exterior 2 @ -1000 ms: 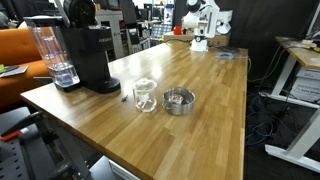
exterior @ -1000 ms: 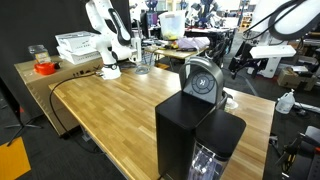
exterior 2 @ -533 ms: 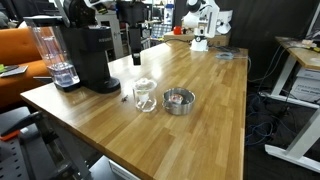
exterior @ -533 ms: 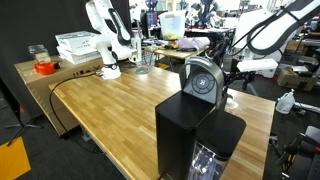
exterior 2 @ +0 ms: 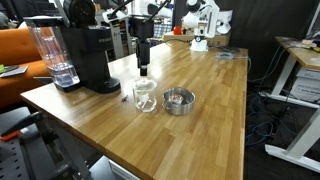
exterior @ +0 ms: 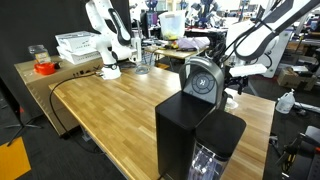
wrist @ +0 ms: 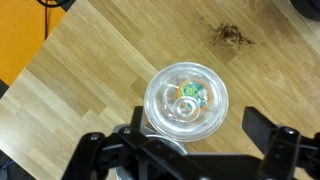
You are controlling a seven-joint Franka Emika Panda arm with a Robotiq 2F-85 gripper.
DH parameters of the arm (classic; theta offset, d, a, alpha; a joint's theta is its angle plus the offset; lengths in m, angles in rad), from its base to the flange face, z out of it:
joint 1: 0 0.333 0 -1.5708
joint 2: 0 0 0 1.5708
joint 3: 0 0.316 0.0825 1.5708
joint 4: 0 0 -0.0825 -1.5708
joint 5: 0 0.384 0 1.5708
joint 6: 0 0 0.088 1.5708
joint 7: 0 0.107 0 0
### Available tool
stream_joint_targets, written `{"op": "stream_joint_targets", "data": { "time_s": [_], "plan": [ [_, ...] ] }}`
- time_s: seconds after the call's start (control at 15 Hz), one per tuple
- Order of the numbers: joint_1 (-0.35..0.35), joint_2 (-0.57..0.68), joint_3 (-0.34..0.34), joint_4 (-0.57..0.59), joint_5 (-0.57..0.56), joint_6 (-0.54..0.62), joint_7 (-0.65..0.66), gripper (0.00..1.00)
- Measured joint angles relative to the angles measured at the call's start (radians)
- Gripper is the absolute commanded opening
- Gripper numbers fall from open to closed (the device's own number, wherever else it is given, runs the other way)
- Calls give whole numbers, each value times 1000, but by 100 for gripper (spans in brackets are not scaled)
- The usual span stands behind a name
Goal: Uncover the jar and put the lid on the table
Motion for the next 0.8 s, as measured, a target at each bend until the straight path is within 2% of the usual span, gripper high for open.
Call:
{"op": "stream_joint_targets", "data": {
  "time_s": [0.8],
  "plan": [
    [14,70,-34,58,79,-3,-19,100]
  ]
}}
